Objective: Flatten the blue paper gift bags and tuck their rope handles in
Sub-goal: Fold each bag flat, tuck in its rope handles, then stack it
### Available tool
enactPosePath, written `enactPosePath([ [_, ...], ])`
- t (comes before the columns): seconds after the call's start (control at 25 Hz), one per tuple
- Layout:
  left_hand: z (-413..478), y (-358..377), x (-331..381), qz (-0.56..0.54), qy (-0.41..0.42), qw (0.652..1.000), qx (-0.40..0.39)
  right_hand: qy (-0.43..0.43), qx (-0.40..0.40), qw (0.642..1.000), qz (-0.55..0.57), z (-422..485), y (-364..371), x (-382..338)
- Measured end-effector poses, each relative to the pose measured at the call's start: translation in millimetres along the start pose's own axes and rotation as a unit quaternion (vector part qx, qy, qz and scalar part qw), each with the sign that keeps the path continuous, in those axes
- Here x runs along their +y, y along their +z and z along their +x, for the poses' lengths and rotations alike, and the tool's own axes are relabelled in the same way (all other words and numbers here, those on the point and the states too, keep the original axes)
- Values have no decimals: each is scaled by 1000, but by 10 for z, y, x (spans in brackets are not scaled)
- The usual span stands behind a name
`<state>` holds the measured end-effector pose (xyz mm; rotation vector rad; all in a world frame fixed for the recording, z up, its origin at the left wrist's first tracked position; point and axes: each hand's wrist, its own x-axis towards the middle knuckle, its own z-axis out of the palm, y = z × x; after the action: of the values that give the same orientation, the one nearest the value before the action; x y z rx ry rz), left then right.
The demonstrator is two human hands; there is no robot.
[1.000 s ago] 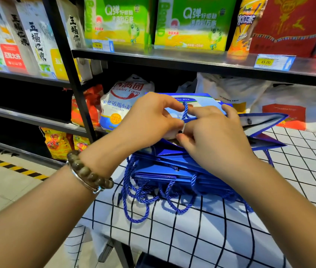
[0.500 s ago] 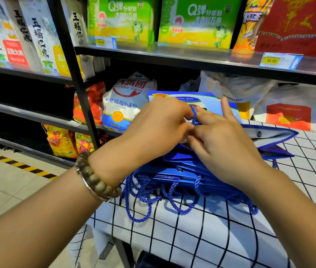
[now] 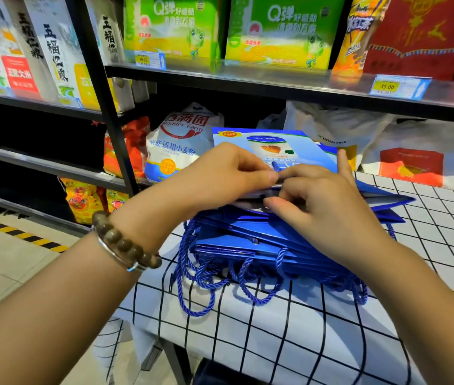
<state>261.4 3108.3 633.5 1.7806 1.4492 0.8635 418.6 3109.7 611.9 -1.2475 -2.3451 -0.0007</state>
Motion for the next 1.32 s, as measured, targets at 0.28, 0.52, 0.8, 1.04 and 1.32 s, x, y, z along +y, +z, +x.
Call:
enactPosePath([
  [0.28,143,-42,-59,11,-27,999,-37,-25,-23,995,97,-52,-26,95],
  [0.52,251,8,-92,4,-23,998,50,-20,-39,993,114,-132,-47,94],
  [0.8,119,-197,-261,178,49,977,110,145,103,975,131,-76,-461,542],
  [1.04,200,-314,-415,329,-97,934,96,375,-127,910,122,79,-335,1164],
  [1.32,220,-173,-75,315,-63,938,128,345,14,907,241,-107,-402,1239],
])
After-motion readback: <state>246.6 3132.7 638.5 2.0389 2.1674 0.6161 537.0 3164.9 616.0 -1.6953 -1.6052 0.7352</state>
